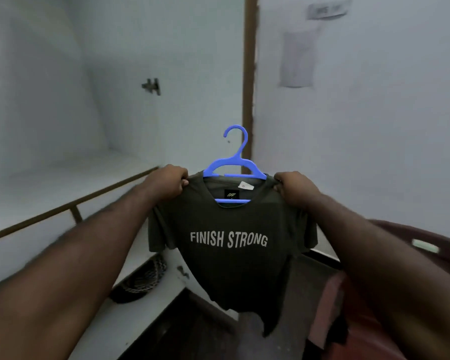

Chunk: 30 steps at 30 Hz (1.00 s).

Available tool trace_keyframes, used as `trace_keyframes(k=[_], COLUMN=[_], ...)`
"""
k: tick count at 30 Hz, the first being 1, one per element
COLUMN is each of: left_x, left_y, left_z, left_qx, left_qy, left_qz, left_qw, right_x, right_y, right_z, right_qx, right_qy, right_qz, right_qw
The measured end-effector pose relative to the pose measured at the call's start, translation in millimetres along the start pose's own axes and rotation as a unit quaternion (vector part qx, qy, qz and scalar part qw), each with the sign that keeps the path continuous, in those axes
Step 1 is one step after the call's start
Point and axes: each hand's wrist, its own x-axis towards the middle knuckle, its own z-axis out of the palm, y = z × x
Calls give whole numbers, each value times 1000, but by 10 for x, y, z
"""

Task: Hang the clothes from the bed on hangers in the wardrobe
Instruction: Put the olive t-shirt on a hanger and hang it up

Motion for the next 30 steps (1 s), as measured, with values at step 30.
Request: trace_keyframes(k=[30], left_x=[400], left_y=[-3097], left_z=[-3569], left_qx=[239], left_qy=[372], left_qz=[-292], left_qw=[848], right_x=[4193], right_y=[-4314], right_z=[-1348], right_qx=[161], right_qy=[261], right_qz=[-315], right_qw=[898])
